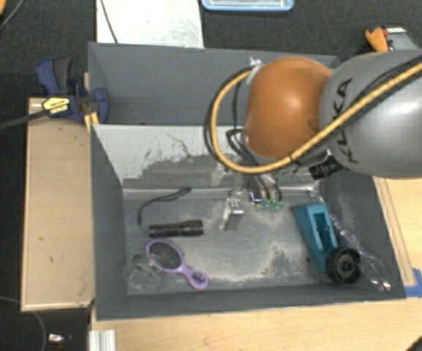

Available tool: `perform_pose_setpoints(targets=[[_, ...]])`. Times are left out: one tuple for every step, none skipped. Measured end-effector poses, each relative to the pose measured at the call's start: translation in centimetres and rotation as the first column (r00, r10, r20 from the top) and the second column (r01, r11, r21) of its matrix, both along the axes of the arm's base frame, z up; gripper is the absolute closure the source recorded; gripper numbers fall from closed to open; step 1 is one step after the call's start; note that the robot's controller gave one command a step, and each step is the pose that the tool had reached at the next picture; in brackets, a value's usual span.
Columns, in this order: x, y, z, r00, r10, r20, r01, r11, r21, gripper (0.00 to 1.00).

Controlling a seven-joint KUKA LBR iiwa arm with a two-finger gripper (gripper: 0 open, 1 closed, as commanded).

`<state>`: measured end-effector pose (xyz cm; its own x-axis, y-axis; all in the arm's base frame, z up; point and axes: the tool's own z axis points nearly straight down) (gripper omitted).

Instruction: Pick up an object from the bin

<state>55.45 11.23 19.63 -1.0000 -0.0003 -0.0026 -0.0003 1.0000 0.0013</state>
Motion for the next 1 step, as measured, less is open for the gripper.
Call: perform_pose_setpoints(targets=[[1.2,2.28,-6.13,0.991,0.133,0.002,-0.133,0.991,0.0,0.0]])
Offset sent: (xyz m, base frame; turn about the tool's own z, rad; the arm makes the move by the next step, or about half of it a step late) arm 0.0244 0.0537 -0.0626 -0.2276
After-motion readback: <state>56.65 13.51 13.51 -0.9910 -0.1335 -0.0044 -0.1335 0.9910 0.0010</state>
